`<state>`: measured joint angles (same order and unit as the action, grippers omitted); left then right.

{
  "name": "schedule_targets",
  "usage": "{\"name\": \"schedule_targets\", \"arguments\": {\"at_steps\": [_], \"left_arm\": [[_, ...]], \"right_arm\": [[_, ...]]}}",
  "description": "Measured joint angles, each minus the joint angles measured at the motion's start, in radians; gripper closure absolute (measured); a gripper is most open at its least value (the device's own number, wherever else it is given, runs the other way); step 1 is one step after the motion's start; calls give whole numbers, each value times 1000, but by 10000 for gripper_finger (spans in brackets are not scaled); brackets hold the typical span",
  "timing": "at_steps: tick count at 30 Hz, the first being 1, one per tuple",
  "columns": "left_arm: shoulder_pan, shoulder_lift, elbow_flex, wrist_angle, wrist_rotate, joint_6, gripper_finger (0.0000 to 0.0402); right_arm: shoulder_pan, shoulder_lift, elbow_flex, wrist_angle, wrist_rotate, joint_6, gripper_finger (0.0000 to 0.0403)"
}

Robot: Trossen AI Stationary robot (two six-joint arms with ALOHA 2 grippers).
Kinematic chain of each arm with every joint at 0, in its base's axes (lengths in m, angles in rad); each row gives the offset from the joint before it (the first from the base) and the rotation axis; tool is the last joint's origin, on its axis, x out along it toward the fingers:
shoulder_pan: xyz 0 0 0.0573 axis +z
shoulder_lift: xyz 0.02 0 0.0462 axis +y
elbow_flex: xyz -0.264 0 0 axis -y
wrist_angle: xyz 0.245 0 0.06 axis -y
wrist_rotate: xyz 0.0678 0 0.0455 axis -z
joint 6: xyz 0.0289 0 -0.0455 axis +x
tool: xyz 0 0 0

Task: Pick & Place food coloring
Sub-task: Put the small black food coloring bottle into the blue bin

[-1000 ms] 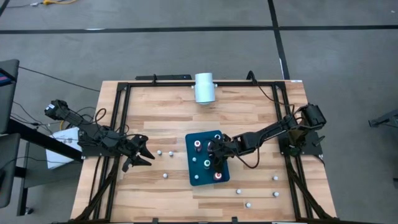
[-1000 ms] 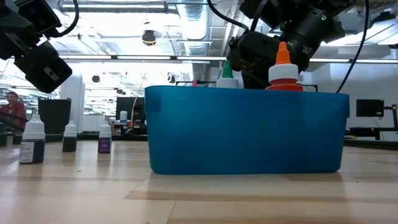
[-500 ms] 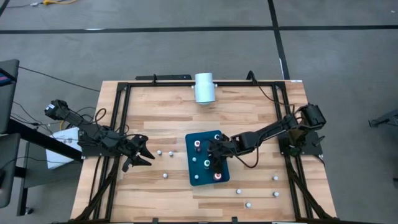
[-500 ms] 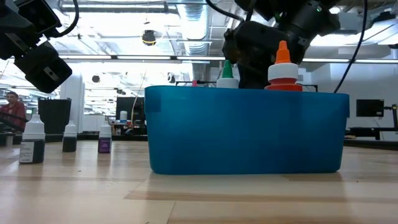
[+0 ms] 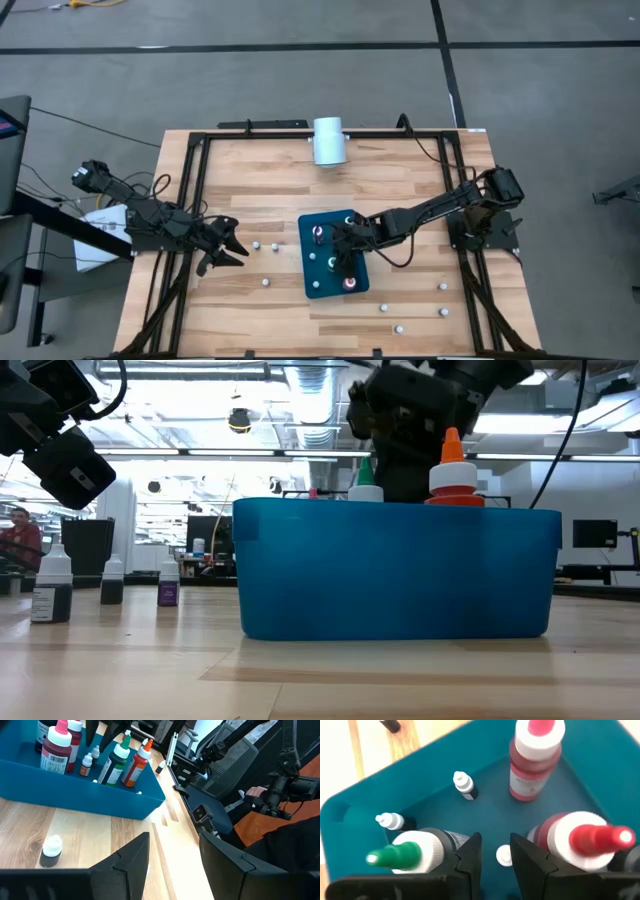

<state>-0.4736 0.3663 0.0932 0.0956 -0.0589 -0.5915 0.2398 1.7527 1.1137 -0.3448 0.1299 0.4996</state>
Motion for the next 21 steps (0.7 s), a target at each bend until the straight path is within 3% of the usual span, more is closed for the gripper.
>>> {"name": "schedule_targets", "arguments": {"at_steps": [21], "left_arm": [[0, 0, 0, 0, 0, 2, 236]], "right_arm": [[12, 0, 335, -379, 91, -134, 310]]}}
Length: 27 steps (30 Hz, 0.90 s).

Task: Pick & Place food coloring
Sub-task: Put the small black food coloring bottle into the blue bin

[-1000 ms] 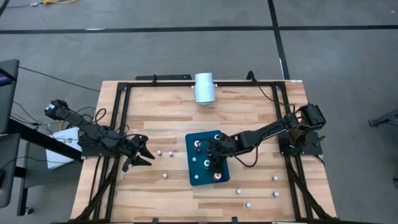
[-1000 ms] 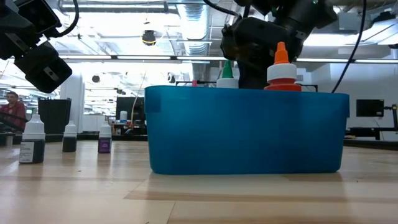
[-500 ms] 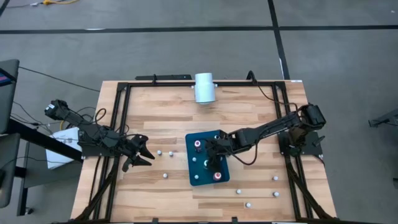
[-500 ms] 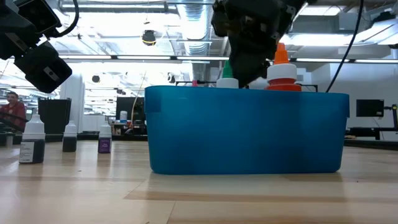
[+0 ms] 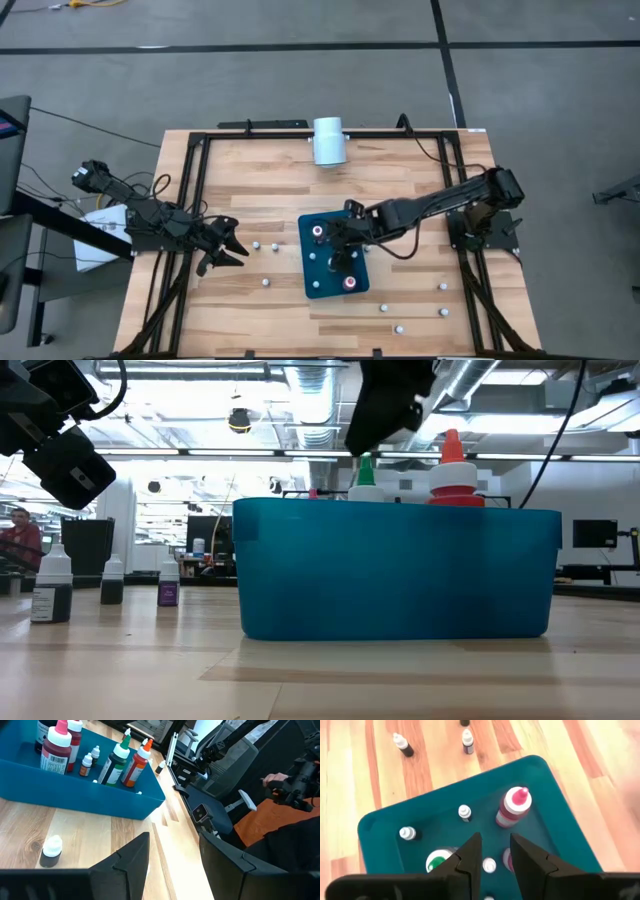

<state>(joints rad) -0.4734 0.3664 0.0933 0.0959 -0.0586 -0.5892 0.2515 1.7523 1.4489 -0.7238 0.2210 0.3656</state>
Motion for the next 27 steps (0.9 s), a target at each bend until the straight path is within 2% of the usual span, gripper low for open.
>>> {"name": "schedule_targets", "arguments": {"at_steps": [9, 27], "left_arm": [[0, 0, 0, 0, 0, 0, 236], [0, 0, 0, 0, 0, -1, 236]], "right_arm": [[3, 0, 105, -177, -7, 31, 310], [4, 0, 107, -196, -13, 19, 310]]}}
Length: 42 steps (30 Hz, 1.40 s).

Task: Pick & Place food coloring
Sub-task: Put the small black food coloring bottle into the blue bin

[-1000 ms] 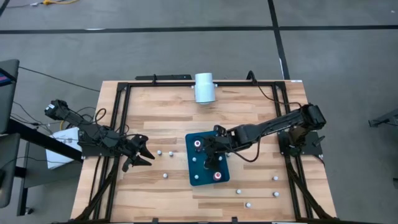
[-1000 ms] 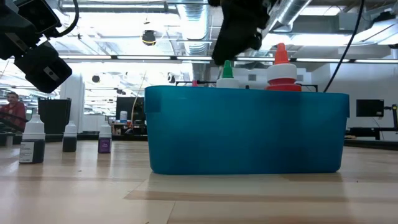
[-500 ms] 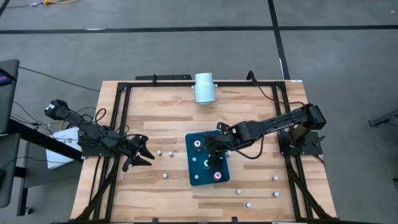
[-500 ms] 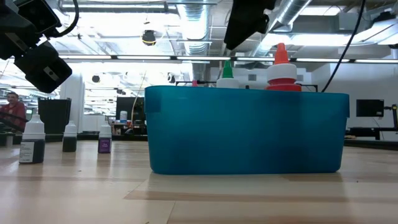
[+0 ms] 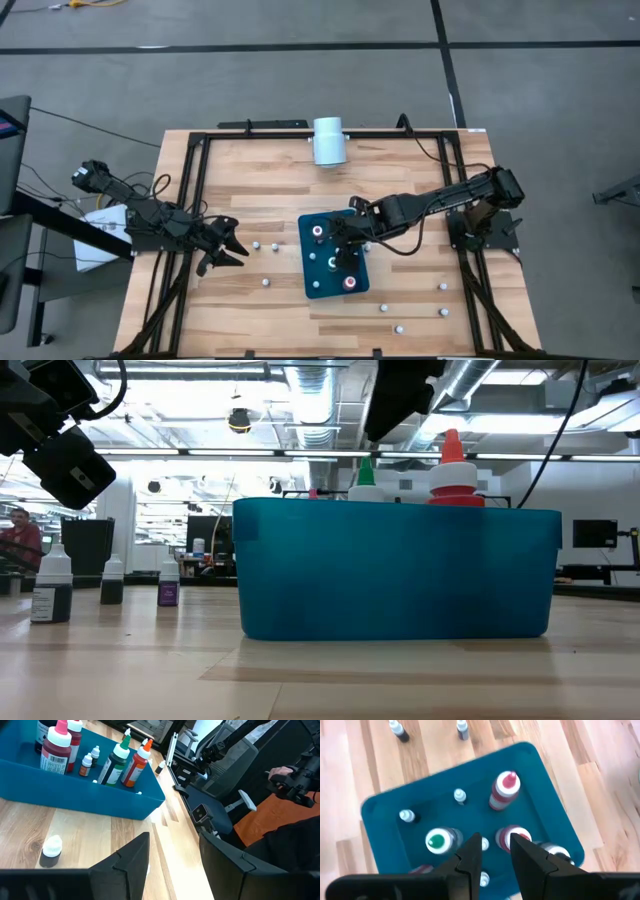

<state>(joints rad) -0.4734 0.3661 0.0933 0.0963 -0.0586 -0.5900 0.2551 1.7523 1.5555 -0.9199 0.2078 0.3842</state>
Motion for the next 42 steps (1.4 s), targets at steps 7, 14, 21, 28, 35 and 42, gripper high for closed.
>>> {"name": "schedule_targets", "arguments": {"at_steps": [7, 14, 21, 28, 35, 42], "left_arm": [[0, 0, 0, 0, 0, 0, 236], [0, 0, 0, 0, 0, -1, 236], [0, 0, 0, 0, 0, -1, 236], [0, 0, 0, -1, 0, 0, 236], [0, 0, 0, 0, 0, 0, 236], [0, 0, 0, 1, 0, 0, 236]], "right_arm": [[2, 0, -37, -91, 1, 14, 310], [20, 0, -98, -86, 16, 95, 310], [99, 0, -122, -178, 164, 237, 310], [238, -10, -122, -367, 258, 534, 310], [404, -23, -122, -503, 278, 902, 310], [553, -41, -121, -546, 283, 1219, 310]]}}
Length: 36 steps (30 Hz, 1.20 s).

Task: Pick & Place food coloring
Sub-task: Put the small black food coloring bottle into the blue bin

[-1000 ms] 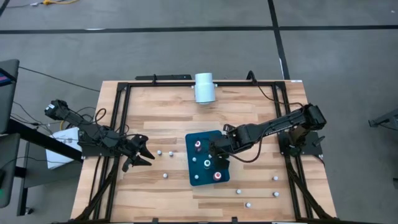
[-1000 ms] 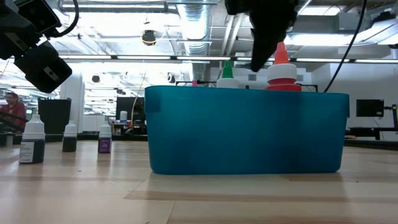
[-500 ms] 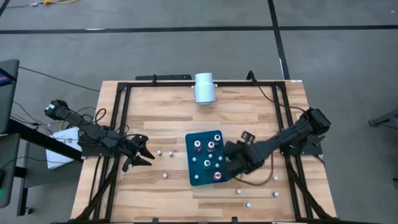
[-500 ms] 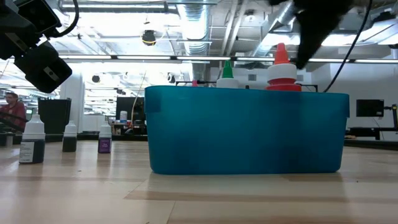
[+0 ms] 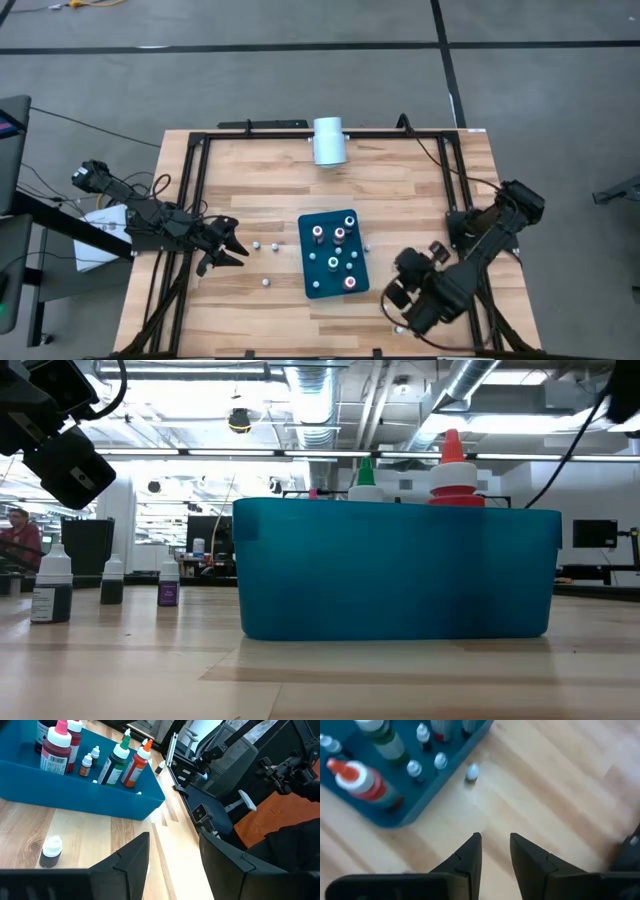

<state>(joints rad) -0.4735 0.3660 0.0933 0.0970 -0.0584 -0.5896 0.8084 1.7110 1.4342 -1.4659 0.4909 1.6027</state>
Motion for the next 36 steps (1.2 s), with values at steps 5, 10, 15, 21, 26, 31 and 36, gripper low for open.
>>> {"name": "schedule_targets", "arguments": {"at_steps": [5, 10, 15, 21, 26, 31, 36], "left_arm": [[0, 0, 0, 6, 0, 0, 236], [0, 0, 0, 7, 0, 0, 236], [0, 0, 0, 7, 1, -19, 236], [0, 0, 0, 6, 1, -52, 236], [0, 0, 0, -2, 1, -50, 236], [0, 0, 0, -10, 0, -49, 236], [0, 0, 0, -12, 0, -43, 236]], "right_arm": [[62, 2, 0, 15, -24, 85, 310], [75, 2, 0, 15, -22, 102, 310], [74, 2, 0, 12, -13, 102, 310], [87, 2, 0, 13, 9, 124, 310], [127, 2, 0, 84, 10, 152, 310], [184, 12, 0, 224, 96, 146, 310], [225, 34, 0, 318, 129, 165, 310]]}}
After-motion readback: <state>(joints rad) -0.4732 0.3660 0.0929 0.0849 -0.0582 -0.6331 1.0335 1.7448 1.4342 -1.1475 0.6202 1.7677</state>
